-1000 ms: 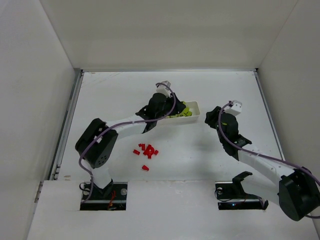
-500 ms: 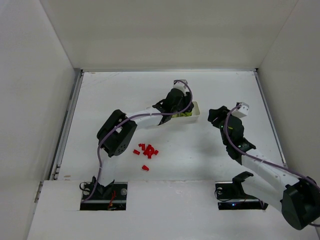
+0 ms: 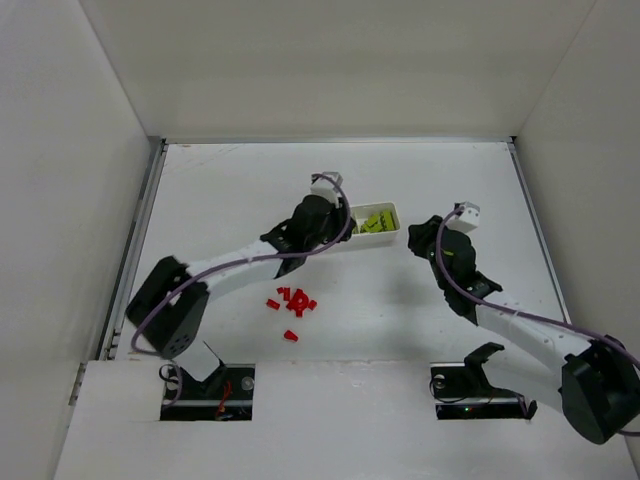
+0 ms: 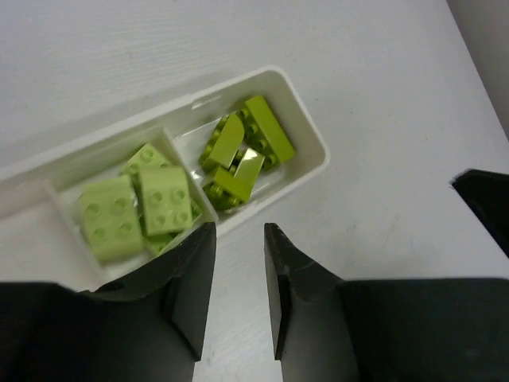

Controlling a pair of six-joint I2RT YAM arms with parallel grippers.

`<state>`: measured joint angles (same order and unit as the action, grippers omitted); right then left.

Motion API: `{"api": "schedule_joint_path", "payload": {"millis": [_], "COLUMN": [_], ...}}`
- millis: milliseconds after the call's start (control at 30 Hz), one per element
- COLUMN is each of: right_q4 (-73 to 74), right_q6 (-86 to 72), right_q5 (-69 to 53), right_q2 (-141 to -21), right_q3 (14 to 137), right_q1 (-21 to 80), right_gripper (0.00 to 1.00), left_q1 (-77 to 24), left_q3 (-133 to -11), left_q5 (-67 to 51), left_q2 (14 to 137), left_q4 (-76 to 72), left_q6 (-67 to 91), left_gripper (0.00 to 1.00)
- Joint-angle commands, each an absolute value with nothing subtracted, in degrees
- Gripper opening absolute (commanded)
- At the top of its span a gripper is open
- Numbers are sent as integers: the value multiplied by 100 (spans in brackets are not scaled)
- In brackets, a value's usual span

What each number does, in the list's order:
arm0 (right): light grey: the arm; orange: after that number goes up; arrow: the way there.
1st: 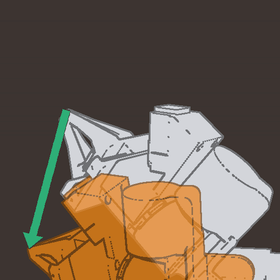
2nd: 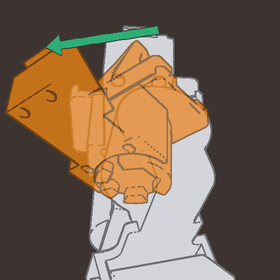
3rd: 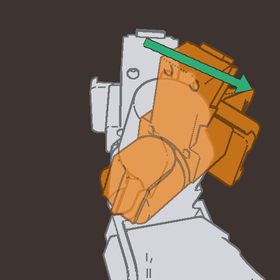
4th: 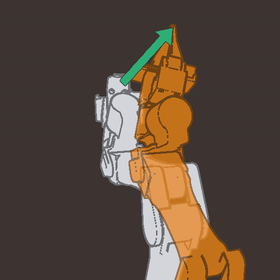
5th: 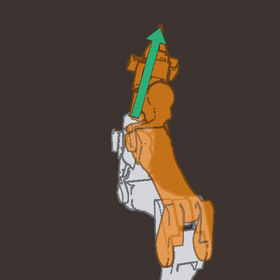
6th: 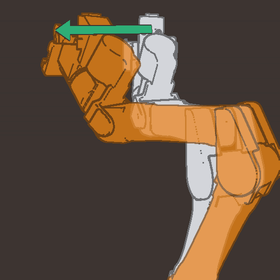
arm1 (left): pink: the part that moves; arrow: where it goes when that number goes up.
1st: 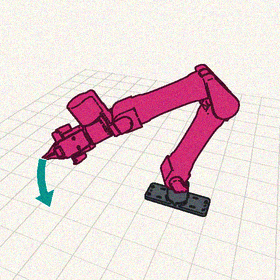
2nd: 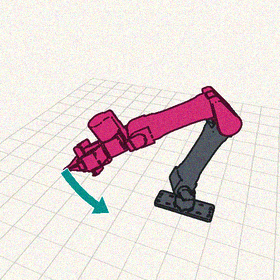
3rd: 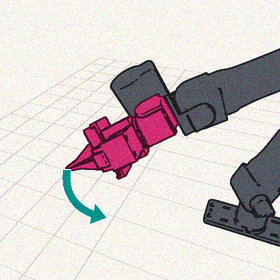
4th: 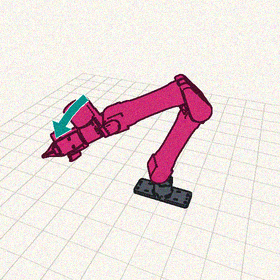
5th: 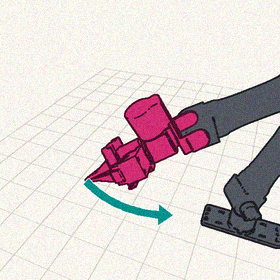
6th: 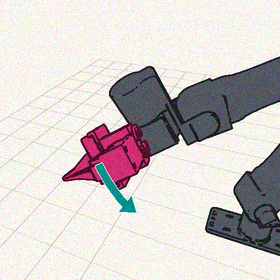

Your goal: Sort the legos into containers by color

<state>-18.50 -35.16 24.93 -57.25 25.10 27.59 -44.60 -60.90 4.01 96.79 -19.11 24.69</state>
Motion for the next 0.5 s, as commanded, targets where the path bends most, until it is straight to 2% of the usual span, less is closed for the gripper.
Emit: {"api": "schedule_joint_path", "payload": {"millis": [0,133,267,467], "right_q4": [-2039,-1995,-1854,-1714], "right_q6": [-3209,-2761,-2225,-1820], "right_q5": [2198,2136,1715,1459], "right_q2": [-6011,-6424,-6732,-7285], "right_q3": [2952,3304,3629,3902], "right_q1": [3176,3835,4634,5847], "right_gripper": [30,27,29,37], "left_q1": [-4451,-4408,-4241,-3969], "left_q3": [-5084,-3598,-2700,-2049], "left_q5": [842,1528,2170,2303], "left_q2": [8266,6526,5153,4447], "left_q4": [-2039,-1462,-153,870], "left_q6": [2557,2865,3408,4182], "left_gripper": [25,23,26,36]}}
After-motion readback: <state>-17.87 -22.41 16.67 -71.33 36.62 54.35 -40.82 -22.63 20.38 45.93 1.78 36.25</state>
